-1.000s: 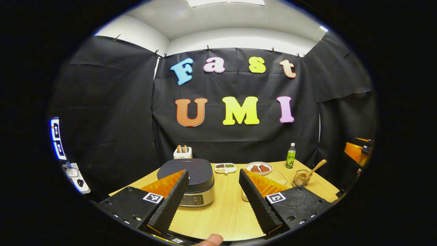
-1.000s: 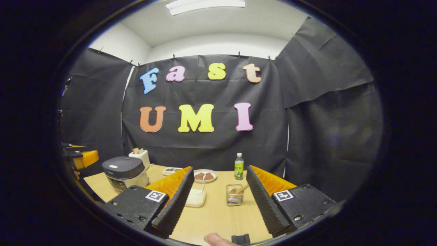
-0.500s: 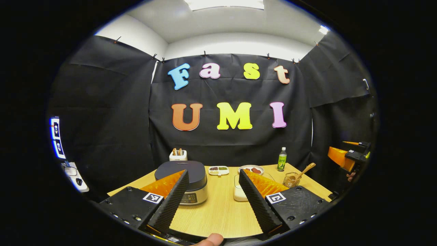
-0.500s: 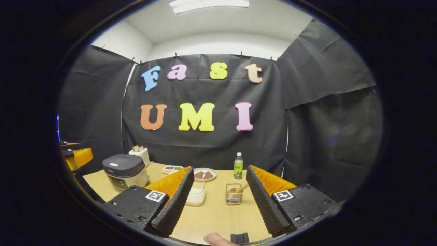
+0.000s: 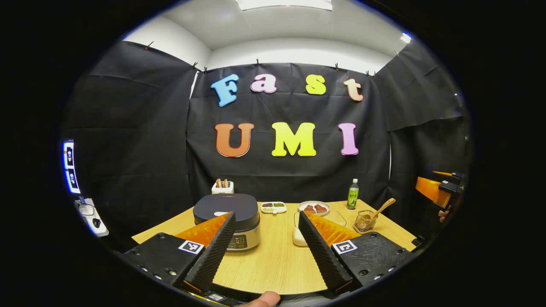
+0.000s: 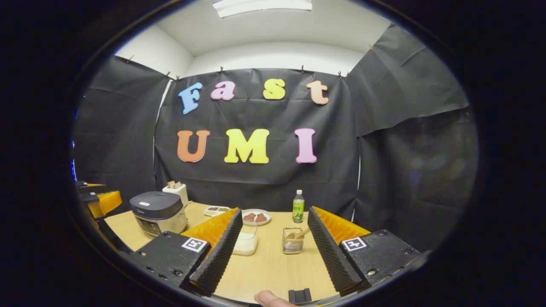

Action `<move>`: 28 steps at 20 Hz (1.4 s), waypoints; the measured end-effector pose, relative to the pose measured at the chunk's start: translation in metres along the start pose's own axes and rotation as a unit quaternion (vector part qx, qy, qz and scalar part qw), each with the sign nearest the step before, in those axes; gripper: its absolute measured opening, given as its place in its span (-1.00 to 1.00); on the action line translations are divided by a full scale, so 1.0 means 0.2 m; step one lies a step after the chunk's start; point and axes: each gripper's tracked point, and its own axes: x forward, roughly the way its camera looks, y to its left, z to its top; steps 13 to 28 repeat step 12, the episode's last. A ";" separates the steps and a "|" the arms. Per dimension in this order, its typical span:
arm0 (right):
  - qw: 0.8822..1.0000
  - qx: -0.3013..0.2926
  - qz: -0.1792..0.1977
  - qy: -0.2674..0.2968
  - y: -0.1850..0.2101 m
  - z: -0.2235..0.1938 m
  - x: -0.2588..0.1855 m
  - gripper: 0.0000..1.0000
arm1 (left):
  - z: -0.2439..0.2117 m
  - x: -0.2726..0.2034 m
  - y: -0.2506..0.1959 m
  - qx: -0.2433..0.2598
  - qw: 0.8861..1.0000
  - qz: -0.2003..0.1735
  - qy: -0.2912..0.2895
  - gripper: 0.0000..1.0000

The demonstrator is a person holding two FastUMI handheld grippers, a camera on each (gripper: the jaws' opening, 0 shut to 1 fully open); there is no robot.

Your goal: Close the left gripper, press the button to open the rice cooker; take a wooden spoon from the chopstick holder with the right hand, scoop a spoonful of rice and pour it into the rice cooker, then put the wooden spoon back into the chopstick holder.

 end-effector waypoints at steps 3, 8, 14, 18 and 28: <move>1.000 0.000 0.004 0.004 0.02 -0.02 0.00 0.99 | 0.00 0.00 0.01 -0.001 1.000 -0.001 0.001 0.89; 1.000 -0.001 0.006 0.008 0.03 -0.04 0.00 0.99 | 0.02 -0.02 0.00 0.006 1.000 -0.007 -0.009 0.88; 1.000 -0.002 0.008 0.005 0.04 -0.03 0.00 0.96 | 0.03 -0.03 -0.01 0.011 1.000 -0.011 -0.010 0.89; 1.000 -0.002 0.008 0.005 0.04 -0.03 0.00 0.96 | 0.03 -0.03 -0.01 0.011 1.000 -0.011 -0.010 0.89; 1.000 -0.002 0.008 0.005 0.04 -0.03 0.00 0.96 | 0.03 -0.03 -0.01 0.011 1.000 -0.011 -0.010 0.89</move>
